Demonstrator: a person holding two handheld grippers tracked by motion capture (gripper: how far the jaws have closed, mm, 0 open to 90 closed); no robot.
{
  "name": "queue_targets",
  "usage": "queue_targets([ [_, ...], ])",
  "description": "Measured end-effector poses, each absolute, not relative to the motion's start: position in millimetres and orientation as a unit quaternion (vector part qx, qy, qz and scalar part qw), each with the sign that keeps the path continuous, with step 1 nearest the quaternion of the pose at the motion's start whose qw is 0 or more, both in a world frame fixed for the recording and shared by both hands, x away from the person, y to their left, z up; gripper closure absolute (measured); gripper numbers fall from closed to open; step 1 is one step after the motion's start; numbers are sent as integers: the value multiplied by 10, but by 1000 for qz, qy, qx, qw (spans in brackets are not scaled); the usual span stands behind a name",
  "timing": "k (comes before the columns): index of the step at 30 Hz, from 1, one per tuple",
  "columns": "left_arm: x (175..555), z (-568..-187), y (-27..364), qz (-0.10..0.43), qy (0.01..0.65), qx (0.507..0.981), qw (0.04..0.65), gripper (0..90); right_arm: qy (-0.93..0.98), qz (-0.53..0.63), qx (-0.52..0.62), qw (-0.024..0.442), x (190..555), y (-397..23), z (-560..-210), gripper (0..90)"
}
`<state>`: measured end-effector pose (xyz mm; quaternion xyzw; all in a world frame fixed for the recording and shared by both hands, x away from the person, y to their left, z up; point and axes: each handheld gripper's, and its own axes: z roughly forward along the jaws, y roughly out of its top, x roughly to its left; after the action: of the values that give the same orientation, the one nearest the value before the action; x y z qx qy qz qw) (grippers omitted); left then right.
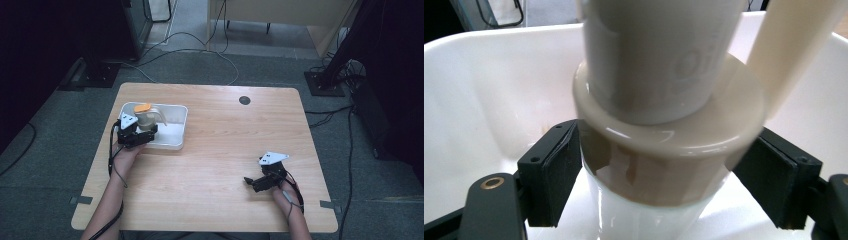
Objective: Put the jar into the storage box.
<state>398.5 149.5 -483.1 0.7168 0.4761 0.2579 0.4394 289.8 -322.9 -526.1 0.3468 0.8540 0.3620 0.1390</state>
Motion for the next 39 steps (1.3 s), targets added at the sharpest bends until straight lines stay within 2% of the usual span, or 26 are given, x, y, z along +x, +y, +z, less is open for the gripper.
queue_targets([
  [39,3770,-4724,1591,253,419,778,394,208,855,363,344,137,2889,-3240,-5261,0],
])
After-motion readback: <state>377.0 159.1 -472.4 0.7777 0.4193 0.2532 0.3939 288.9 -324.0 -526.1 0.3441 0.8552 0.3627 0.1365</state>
